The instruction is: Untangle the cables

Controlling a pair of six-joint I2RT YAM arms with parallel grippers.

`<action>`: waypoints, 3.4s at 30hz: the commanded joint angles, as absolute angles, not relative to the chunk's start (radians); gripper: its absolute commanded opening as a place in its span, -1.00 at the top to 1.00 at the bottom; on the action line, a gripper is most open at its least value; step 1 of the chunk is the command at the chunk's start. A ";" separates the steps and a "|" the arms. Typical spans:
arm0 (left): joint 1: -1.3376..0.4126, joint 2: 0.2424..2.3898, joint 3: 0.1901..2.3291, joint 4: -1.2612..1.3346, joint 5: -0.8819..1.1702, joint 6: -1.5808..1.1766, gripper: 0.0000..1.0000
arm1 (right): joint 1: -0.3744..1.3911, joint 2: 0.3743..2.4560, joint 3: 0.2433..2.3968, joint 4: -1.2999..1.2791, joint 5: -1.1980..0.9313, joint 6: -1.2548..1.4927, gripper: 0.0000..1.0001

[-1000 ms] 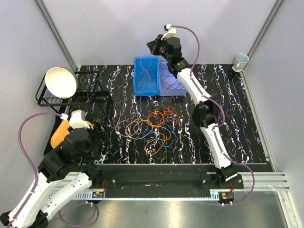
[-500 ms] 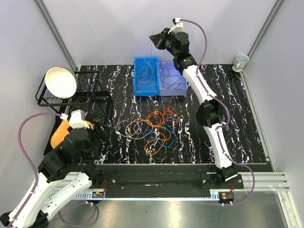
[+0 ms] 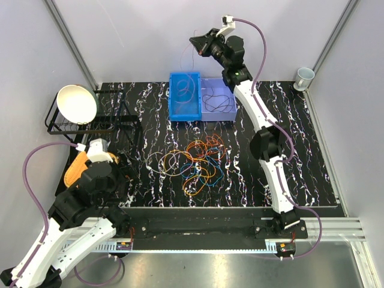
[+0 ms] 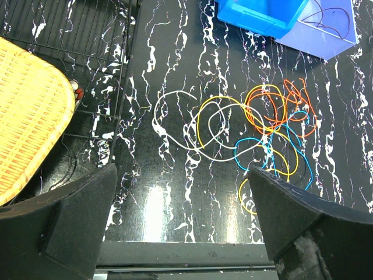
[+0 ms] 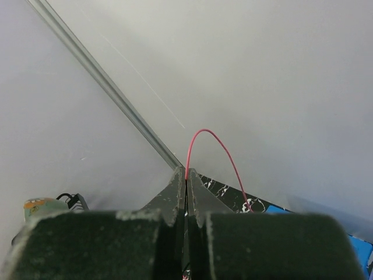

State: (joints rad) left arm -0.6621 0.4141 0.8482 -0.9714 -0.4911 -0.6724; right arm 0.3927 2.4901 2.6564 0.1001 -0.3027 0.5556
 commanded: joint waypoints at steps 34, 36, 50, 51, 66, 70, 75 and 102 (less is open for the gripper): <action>-0.635 0.413 0.842 -0.916 -0.454 -0.644 -0.97 | 0.460 2.594 2.496 -0.066 -0.271 0.538 0.30; -0.635 0.413 0.842 -0.916 -0.454 -0.644 -0.97 | 0.463 2.570 2.487 -0.078 -0.264 0.529 0.10; -0.635 0.408 0.838 -0.917 -0.468 -0.652 -0.97 | 0.469 2.324 2.358 -0.264 -0.135 0.488 -0.53; -0.635 0.411 0.835 -0.917 -0.469 -0.652 -0.97 | 0.471 2.300 2.330 -0.264 -0.133 0.489 -0.53; -0.638 0.569 0.801 -0.756 -0.387 -0.664 -0.96 | 0.476 1.737 1.631 -0.164 -0.063 0.497 -0.59; -0.650 0.678 0.785 -0.675 -0.377 -0.667 -0.96 | 0.476 1.600 1.494 -0.167 -0.064 0.485 -0.61; -0.721 0.804 0.756 -0.586 -0.483 -0.652 -0.97 | 0.476 1.487 1.315 -0.178 -0.060 0.498 -0.62; -0.772 1.410 0.890 -0.239 -0.275 -0.483 -0.78 | 0.476 1.278 0.913 -0.233 -0.167 0.534 -0.62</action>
